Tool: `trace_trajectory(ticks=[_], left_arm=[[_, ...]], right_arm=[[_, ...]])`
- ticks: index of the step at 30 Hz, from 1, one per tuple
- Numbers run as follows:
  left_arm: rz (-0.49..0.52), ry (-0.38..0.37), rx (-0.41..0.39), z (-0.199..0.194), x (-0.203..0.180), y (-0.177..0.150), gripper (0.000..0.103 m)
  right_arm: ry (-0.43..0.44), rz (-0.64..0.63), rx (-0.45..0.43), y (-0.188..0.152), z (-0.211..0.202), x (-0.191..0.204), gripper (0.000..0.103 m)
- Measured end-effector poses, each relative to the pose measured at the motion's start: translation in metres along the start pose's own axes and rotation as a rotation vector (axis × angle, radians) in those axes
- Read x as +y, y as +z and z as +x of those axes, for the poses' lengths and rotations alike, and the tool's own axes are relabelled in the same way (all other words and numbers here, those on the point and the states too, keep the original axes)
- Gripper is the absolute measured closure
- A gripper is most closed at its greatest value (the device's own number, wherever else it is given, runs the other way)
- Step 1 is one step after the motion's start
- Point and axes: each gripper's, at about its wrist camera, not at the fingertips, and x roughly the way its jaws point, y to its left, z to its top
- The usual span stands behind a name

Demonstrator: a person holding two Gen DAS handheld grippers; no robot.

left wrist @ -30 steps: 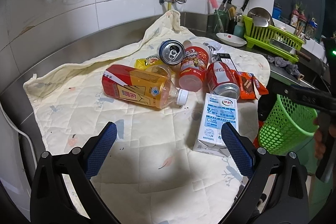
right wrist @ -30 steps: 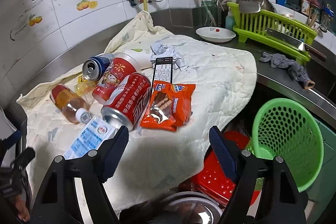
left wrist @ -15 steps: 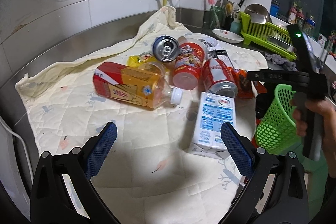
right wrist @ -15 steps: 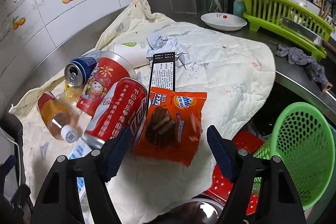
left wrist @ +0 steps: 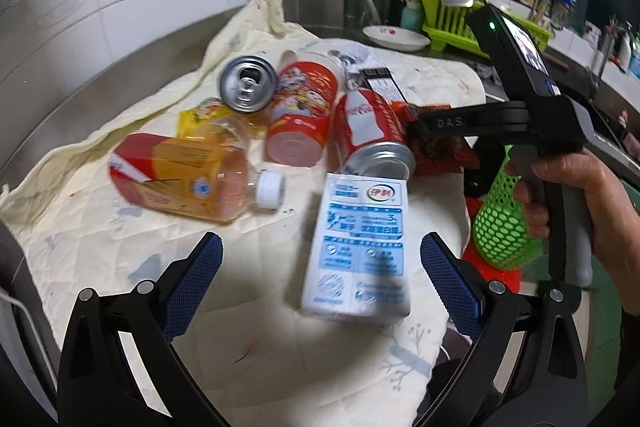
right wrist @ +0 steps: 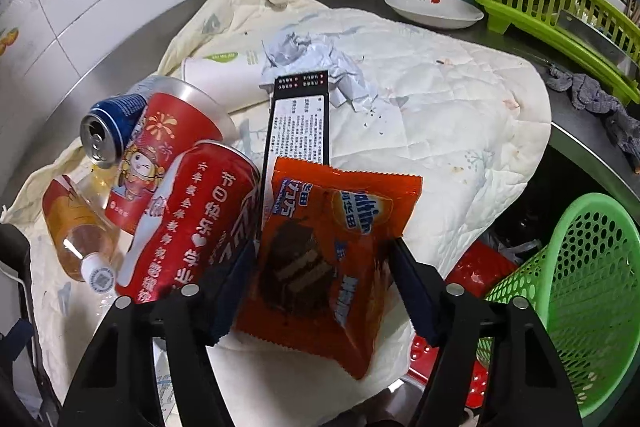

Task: Collect trash
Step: 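Grasp the orange snack wrapper with the right tool while the left tool grasps the white milk carton, then carry both items to the green basket and open both tools to drop them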

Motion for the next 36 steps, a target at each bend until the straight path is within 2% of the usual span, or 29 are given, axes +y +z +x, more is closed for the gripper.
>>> trace_trajectory(ticks=[4,9,12,14,17,18,20,27,31,36], left_arm=[[0.015,-0.027,0.044,0.019,-0.005,0.008,0.006],[0.034,-0.026,0.097,0.045,-0.011,0.013,0.006],[0.022,-0.042,0.124,0.054,-0.009,0.013,0.015],[-0.001,-0.068,0.144,0.06,-0.007,0.011,0.019],[-0.025,-0.104,0.154,0.061,-0.005,0.008,0.035],[-0.027,-0.106,0.153,0.06,-0.005,0.007,0.039],[-0.032,-0.107,0.149,0.062,-0.005,0.006,0.039],[-0.044,-0.118,0.136,0.055,-0.002,0.002,0.04],[-0.05,-0.123,0.122,0.044,0.004,-0.002,0.04],[-0.043,-0.13,0.088,0.027,0.004,0.001,0.04]], right_arm=[[0.023,0.01,-0.016,-0.002,-0.006,-0.001,0.05],[0.059,0.021,-0.045,-0.004,-0.022,-0.006,0.064],[0.078,0.012,-0.046,-0.007,-0.027,-0.007,0.069],[0.083,0.009,-0.038,-0.008,-0.026,-0.008,0.069],[0.088,0.016,-0.03,-0.01,-0.022,-0.008,0.068],[0.083,0.012,-0.031,-0.01,-0.021,-0.008,0.064],[0.069,-0.002,-0.03,-0.01,-0.018,-0.005,0.056],[0.053,-0.017,-0.005,-0.005,0.0,-0.005,0.043],[0.061,-0.018,-0.006,-0.005,0.007,-0.008,0.045],[0.104,-0.009,-0.041,-0.009,-0.008,-0.012,0.064]])
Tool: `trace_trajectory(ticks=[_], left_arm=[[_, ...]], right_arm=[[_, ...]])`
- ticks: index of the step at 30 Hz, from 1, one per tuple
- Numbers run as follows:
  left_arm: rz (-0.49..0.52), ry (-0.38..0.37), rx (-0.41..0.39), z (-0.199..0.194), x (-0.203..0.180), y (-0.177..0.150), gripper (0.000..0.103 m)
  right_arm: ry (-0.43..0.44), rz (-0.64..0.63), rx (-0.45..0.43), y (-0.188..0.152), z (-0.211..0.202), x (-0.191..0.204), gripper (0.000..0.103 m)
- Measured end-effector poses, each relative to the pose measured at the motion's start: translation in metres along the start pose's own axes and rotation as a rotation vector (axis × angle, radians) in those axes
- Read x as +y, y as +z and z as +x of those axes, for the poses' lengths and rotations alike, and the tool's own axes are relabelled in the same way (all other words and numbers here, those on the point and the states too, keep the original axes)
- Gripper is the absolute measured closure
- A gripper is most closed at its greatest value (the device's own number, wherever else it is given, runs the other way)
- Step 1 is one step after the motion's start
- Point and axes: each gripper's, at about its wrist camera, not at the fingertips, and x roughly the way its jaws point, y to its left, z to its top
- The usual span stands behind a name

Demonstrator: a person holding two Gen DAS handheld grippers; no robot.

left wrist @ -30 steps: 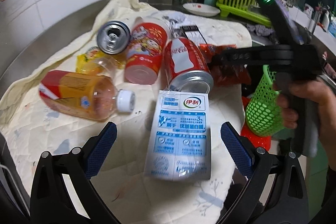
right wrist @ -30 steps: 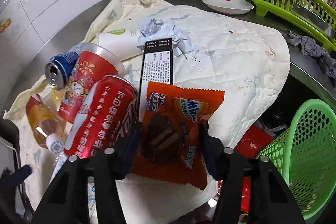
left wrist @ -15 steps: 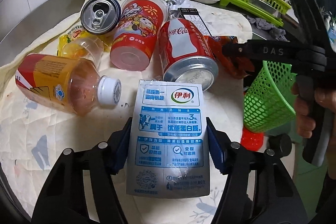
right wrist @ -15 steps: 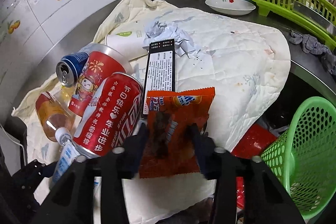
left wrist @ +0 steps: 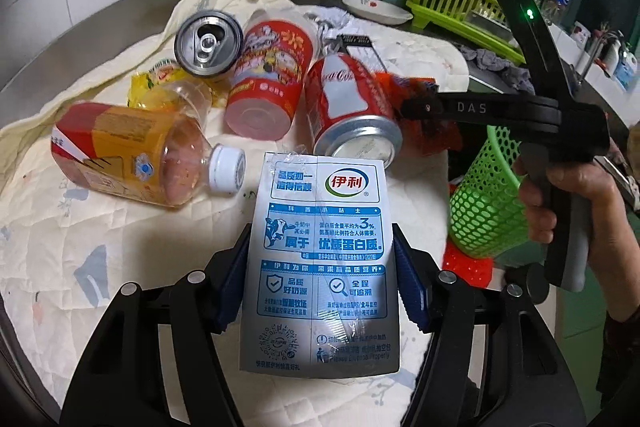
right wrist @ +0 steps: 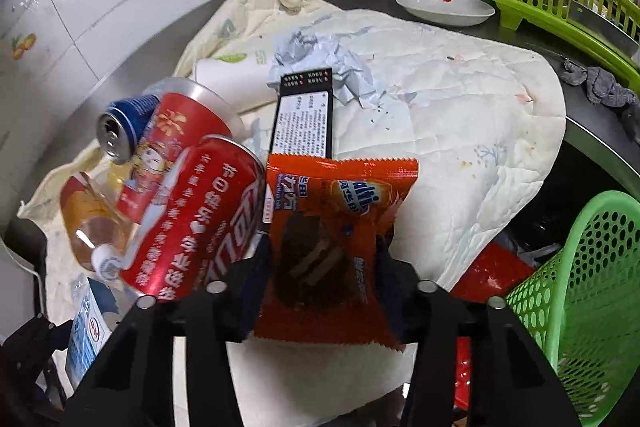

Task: Collect trash
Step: 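Carry both items to the green basket and open both tools to drop them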

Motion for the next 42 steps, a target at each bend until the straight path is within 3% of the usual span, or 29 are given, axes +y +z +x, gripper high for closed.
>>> trace_trajectory(ticks=[11,16,24,29,30,32,42], left_arm=[[0.048,-0.028,-0.051,-0.022,-0.021,0.01,0.04],[0.077,-0.081,-0.063,-0.021,-0.043,0.022,0.04],[0.169,-0.168,-0.054,-0.005,-0.102,0.041,0.04],[0.215,-0.224,-0.031,0.015,-0.144,0.056,0.04],[0.223,-0.229,-0.027,0.018,-0.151,0.058,0.04],[0.241,-0.243,-0.015,0.029,-0.169,0.064,0.04],[0.286,-0.315,0.046,0.079,-0.248,0.089,0.04]], right_arm=[[0.029,0.052,-0.091,-0.012,-0.047,-0.025,0.071],[-0.023,0.098,-0.115,-0.025,-0.073,-0.064,0.071],[-0.201,0.184,-0.094,-0.058,-0.101,-0.15,0.071],[-0.277,0.251,-0.074,-0.085,-0.116,-0.2,0.065],[-0.287,0.265,-0.074,-0.09,-0.119,-0.209,0.059],[-0.289,0.285,-0.076,-0.097,-0.123,-0.218,0.049],[-0.315,0.319,-0.126,-0.116,-0.151,-0.244,0.038]])
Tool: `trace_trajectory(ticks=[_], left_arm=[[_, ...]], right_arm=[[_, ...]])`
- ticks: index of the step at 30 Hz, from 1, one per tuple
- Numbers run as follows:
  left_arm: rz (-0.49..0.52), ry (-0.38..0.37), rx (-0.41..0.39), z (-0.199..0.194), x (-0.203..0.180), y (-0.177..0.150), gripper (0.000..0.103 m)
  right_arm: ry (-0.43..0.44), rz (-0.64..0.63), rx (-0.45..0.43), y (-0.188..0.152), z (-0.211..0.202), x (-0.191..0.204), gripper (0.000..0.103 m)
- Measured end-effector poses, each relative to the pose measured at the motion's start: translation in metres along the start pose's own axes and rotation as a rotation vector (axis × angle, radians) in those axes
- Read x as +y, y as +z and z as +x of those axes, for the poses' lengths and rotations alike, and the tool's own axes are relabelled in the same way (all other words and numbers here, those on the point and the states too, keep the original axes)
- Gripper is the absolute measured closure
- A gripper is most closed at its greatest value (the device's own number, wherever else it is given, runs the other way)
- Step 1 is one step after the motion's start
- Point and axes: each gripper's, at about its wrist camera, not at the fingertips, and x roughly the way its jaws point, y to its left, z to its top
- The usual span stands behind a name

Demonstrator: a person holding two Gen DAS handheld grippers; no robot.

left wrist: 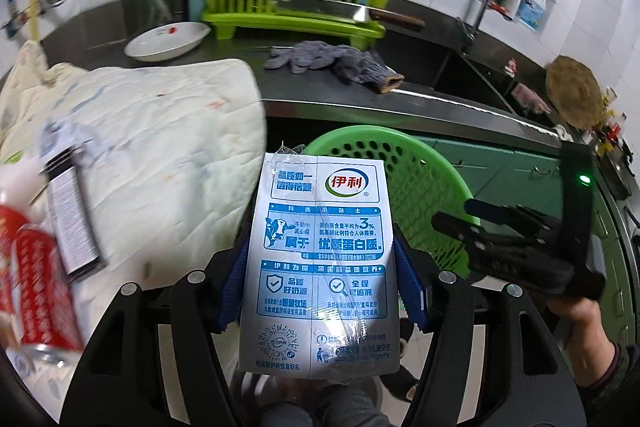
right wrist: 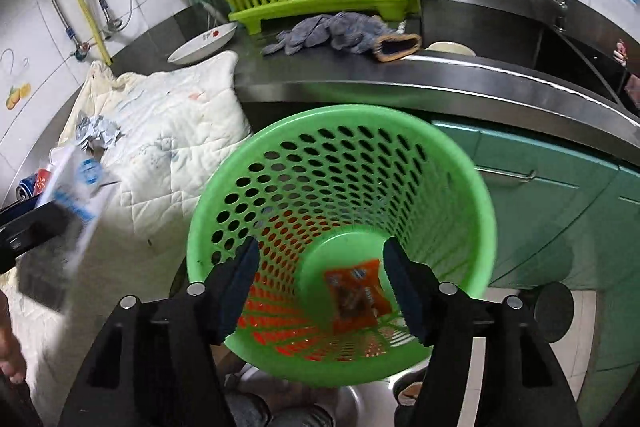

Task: Collect trash
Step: 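Carry both items to the green basket and open both tools to drop them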

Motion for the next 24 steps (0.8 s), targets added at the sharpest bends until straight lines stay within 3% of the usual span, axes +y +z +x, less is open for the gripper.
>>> trace_trajectory(ticks=[11,13,14,17,24], left_arm=[[-0.015,-0.065,0.049,0.064,-0.034,0.022,0.039],[-0.024,-0.076,0.063,0.072,-0.038,0.023,0.035],[-0.026,-0.076,0.063,0.075,-0.038,0.024,0.027],[-0.025,-0.083,0.05,0.077,-0.041,0.025,0.022],[-0.011,-0.072,0.026,0.057,-0.035,0.018,0.022]], right_arm=[[-0.044,0.061,-0.028,-0.004,-0.022,-0.044,0.036],[-0.048,0.059,-0.039,-0.005,-0.026,-0.046,0.036],[-0.05,0.056,-0.045,-0.005,-0.028,-0.046,0.036],[-0.059,0.043,-0.061,-0.006,-0.034,-0.044,0.034],[-0.038,0.012,-0.072,-0.009,-0.042,-0.028,0.034]])
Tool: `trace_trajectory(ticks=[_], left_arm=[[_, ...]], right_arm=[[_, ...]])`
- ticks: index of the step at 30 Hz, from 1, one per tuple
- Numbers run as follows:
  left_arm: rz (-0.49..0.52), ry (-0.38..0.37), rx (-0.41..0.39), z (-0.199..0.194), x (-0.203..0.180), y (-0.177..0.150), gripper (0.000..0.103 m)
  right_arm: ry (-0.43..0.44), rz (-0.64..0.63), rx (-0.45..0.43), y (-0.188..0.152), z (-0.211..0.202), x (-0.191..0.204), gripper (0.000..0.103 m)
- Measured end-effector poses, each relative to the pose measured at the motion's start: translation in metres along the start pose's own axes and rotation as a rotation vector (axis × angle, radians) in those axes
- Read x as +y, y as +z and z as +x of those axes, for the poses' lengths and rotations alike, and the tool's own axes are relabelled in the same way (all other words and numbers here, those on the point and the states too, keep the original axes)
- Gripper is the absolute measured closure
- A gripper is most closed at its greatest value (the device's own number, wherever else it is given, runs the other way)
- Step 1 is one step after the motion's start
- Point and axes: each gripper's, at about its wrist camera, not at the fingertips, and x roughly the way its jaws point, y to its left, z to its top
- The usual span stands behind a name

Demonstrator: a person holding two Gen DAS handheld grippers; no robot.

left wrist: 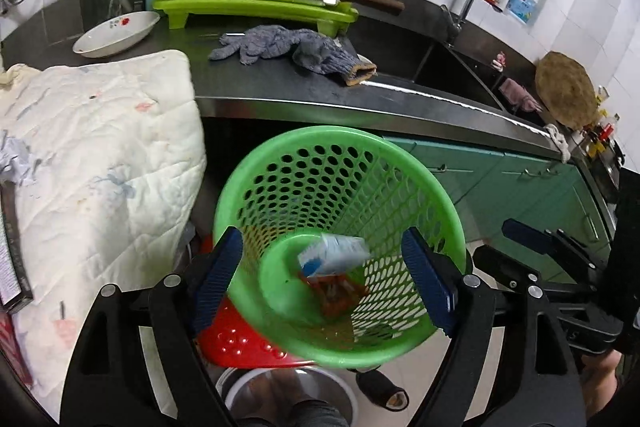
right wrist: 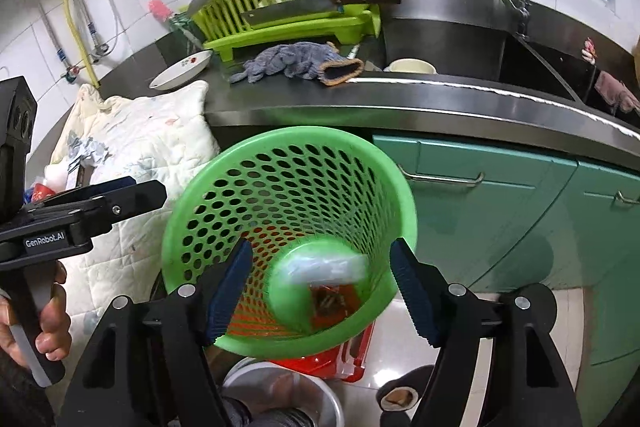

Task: Collect trash
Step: 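Carry both items to the green basket and open both tools to drop them, then grasp the orange-tea bottle with the left tool while the right tool grasps the red Coca-Cola can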

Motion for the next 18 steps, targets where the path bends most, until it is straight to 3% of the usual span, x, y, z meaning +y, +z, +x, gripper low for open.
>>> trace_trajectory(ticks=[10,18], left_arm=[[-0.004,0.082,-0.082,-0.074,0.032,-0.022,0.022],[-0.088,0.199,-0.12,-0.134,0.084,-0.051,0.022]], right_arm=[[0.083,-0.082,-0.01,-0.005,-0.014,0.064,0.031],[0.18,-0.14,0.018,-0.01,-0.008,0.126,0.031]])
